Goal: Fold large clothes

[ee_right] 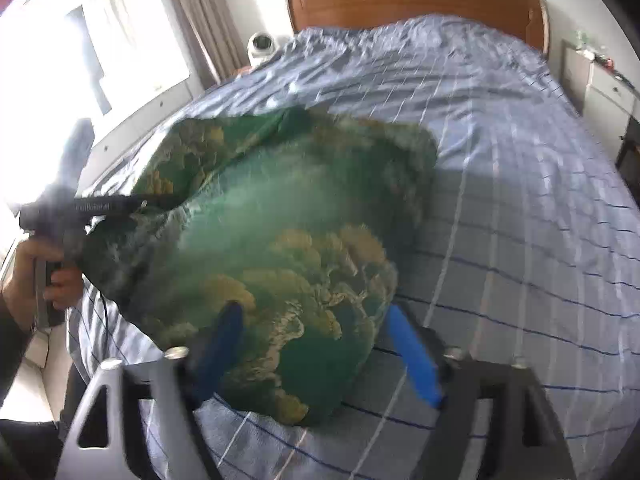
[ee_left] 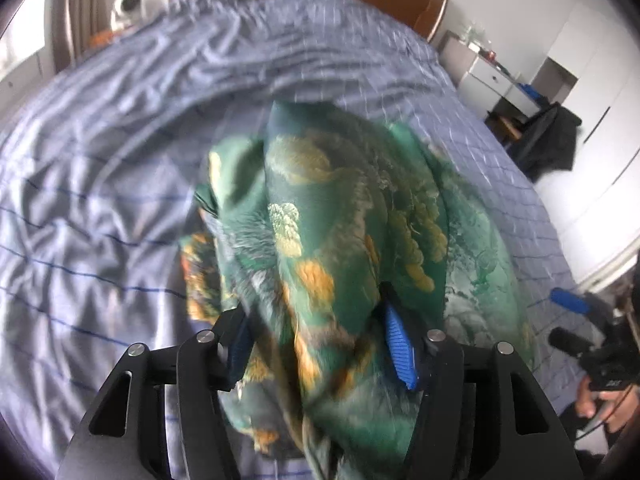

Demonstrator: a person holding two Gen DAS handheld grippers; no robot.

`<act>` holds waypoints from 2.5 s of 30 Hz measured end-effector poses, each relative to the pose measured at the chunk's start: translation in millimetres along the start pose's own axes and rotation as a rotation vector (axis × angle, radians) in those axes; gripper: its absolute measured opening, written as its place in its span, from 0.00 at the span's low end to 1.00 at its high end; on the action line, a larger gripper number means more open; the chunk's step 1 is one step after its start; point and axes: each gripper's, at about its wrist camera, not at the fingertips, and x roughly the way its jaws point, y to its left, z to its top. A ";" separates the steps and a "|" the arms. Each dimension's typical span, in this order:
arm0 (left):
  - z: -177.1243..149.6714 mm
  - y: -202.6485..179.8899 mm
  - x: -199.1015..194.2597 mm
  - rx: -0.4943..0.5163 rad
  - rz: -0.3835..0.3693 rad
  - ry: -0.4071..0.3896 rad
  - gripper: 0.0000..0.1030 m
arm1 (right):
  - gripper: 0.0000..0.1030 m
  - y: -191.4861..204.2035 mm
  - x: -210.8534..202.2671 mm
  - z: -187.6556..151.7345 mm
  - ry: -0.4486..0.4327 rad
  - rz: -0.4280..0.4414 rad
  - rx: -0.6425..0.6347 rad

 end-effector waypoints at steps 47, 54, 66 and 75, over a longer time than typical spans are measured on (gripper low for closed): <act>-16.7 88.7 55.0 -0.279 -0.231 0.192 0.94 | 0.79 -71.6 20.0 -14.4 0.060 0.208 0.304; -26.6 104.8 84.7 -0.364 -0.371 0.249 1.00 | 0.86 -86.7 69.4 -21.6 0.125 0.366 0.400; -10.2 85.0 48.3 -0.311 -0.426 0.179 0.54 | 0.74 -37.9 73.6 6.1 0.047 0.438 0.246; 83.1 71.1 60.4 -0.261 -0.400 0.044 0.55 | 0.74 -48.3 48.8 87.9 -0.116 0.392 0.111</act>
